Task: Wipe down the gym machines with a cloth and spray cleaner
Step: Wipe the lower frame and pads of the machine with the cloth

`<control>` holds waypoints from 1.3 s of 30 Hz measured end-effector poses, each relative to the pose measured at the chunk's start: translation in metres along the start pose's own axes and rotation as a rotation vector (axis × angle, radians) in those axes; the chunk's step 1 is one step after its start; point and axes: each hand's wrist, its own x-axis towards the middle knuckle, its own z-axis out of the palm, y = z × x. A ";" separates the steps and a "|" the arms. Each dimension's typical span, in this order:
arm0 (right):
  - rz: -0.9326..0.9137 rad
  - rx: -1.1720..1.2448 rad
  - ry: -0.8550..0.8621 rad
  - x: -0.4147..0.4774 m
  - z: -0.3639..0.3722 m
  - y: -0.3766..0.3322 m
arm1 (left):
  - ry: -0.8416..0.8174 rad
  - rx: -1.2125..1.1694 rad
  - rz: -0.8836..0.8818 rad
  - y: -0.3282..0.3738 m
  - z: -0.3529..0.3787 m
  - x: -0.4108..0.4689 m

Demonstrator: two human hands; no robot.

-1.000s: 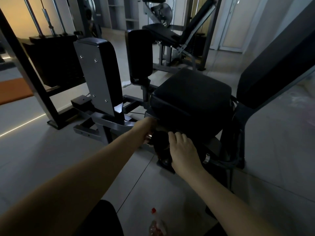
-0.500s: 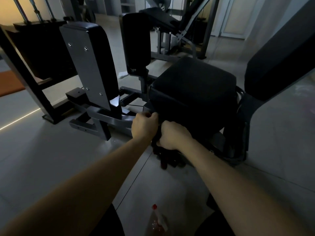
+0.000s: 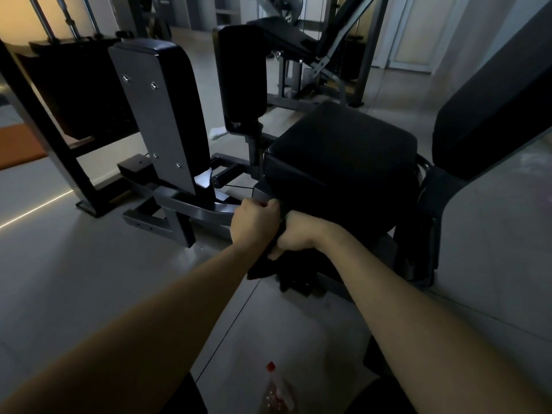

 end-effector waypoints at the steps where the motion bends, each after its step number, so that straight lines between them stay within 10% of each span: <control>1: -0.020 -0.031 0.045 0.001 0.004 0.001 | -0.003 0.002 0.001 0.000 0.000 0.000; 8: -0.285 -0.711 1.011 -0.030 0.079 0.052 | 0.004 0.037 0.017 0.002 -0.002 -0.006; 12: -0.159 -0.711 0.914 -0.051 0.070 0.056 | 0.020 0.064 0.029 0.001 -0.001 -0.007; 18: -0.047 0.066 0.051 -0.012 0.000 0.008 | 0.060 0.044 0.008 0.000 0.002 -0.004; 25: -0.321 -0.520 0.815 -0.034 0.062 0.036 | -0.016 -0.052 -0.105 0.005 -0.004 -0.008; 32: -0.145 -0.432 0.583 -0.061 0.040 0.059 | -0.227 -0.629 -0.355 -0.006 -0.025 -0.012; 39: -0.201 0.142 0.692 -0.027 0.025 -0.017 | -0.144 -0.565 -0.359 -0.033 -0.049 -0.029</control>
